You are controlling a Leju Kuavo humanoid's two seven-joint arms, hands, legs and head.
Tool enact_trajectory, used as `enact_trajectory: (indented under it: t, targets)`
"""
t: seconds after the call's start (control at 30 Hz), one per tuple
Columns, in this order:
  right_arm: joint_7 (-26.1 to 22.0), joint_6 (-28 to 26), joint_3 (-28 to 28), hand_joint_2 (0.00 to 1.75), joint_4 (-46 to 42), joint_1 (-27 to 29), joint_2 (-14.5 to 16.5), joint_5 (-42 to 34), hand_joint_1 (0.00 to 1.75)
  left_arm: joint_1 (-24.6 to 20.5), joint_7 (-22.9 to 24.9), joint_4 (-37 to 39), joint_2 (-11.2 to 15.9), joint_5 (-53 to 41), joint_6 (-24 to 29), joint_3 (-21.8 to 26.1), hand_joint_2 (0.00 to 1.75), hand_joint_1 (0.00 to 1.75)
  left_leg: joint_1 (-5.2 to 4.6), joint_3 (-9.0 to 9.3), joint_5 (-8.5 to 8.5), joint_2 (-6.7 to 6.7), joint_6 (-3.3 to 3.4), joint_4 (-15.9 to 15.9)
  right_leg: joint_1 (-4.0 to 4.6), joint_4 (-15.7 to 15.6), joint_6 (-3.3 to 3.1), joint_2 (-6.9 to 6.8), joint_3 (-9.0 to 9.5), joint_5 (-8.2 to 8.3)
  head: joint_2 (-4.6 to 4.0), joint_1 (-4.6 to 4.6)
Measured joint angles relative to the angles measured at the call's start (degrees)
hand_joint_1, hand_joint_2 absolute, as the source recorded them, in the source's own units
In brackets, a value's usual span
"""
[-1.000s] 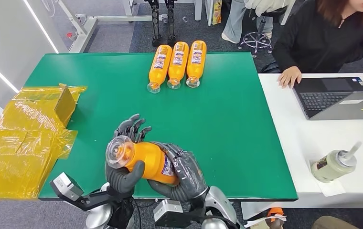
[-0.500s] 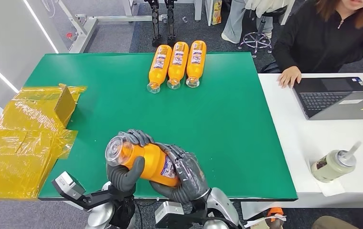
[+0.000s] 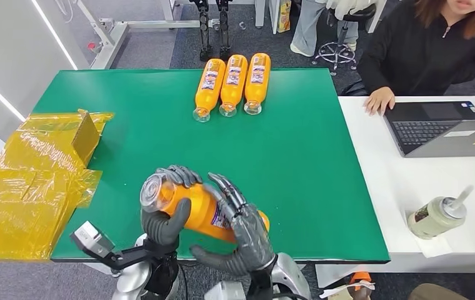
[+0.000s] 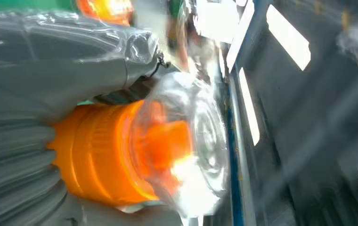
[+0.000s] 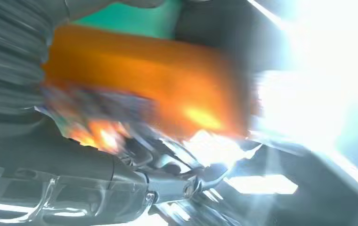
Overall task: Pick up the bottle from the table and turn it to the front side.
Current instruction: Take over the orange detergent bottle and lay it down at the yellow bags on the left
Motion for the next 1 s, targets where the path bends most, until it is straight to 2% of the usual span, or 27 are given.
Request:
enact_trajectory:
  t: [0.13, 0.27, 0.43, 0.6, 0.67, 0.8, 0.93, 1.0]
  targets:
    - [-6.26, -9.33, 0.13, 1.75, -3.99, 0.63, 0.22, -3.50, 0.00, -1.31, 0.50, 1.59, 0.11, 0.67, 2.78, 1.39, 1.75, 1.71, 0.00, 0.00, 0.00, 0.04, 0.00, 0.00, 0.00, 0.01, -0.01, 0.03, -0.01, 0.01, 0.00, 0.01]
    - [-11.29, -18.30, 0.32, 1.75, -6.79, 1.08, 0.22, -10.55, 0.00, -2.46, 0.11, 1.96, 0.50, -0.01, 5.68, 3.91, 1.75, 1.67, 0.00, 0.01, 0.01, 0.05, -0.01, 0.00, 0.00, 0.02, -0.02, 0.03, -0.01, 0.01, 0.00, 0.00]
    - [-12.23, -19.82, 0.50, 1.75, -8.97, 1.23, 0.20, -14.68, 0.00, -2.95, -0.67, 1.70, 1.27, -1.10, 7.74, 7.31, 1.75, 1.64, 0.01, 0.01, 0.01, 0.04, -0.02, -0.01, 0.01, 0.03, -0.02, 0.03, -0.01, 0.01, 0.00, 0.00]
    - [-12.23, -19.84, 0.70, 1.75, -8.86, 1.43, -0.06, -15.91, 0.00, -3.33, -3.27, 0.62, 3.09, -8.11, 15.05, 9.34, 1.75, 1.66, 0.01, 0.01, 0.03, 0.04, -0.04, -0.01, 0.01, 0.04, -0.02, 0.03, -0.02, 0.01, 0.00, 0.01]
    - [-12.23, -19.84, 0.92, 1.75, -8.97, 1.60, -0.33, -16.44, 0.00, -3.60, -3.52, 0.03, 4.37, -12.63, 18.94, 9.83, 1.75, 1.70, 0.01, 0.01, 0.04, 0.04, -0.05, -0.01, 0.01, 0.05, -0.02, 0.03, -0.02, 0.01, 0.00, 0.01]
    - [-12.24, -19.84, 1.22, 1.75, -8.97, 1.94, -0.87, -18.11, 0.00, -3.82, -1.83, -2.00, 8.10, -27.84, 28.03, 10.10, 1.75, 1.74, 0.02, 0.01, 0.05, 0.06, -0.07, -0.02, 0.01, 0.07, -0.02, 0.05, -0.02, 0.01, 0.00, 0.01]
    - [-12.23, -19.84, 1.32, 1.75, -8.53, 1.98, -1.19, -19.64, 0.00, -4.19, 2.71, -4.05, 13.25, -42.88, 32.23, 9.98, 1.75, 1.75, 0.03, 0.01, 0.07, 0.06, -0.10, -0.02, 0.02, 0.09, -0.03, 0.05, -0.05, 0.01, 0.00, 0.00]
    - [-12.22, -19.84, 1.31, 1.75, -8.30, 1.96, -1.37, -20.56, 0.00, -5.04, 5.96, -4.39, 16.22, -50.62, 32.44, 9.40, 1.75, 1.75, 0.03, 0.01, 0.09, 0.04, -0.13, -0.02, 0.02, 0.10, -0.04, 0.05, -0.07, 0.01, 0.00, 0.01]
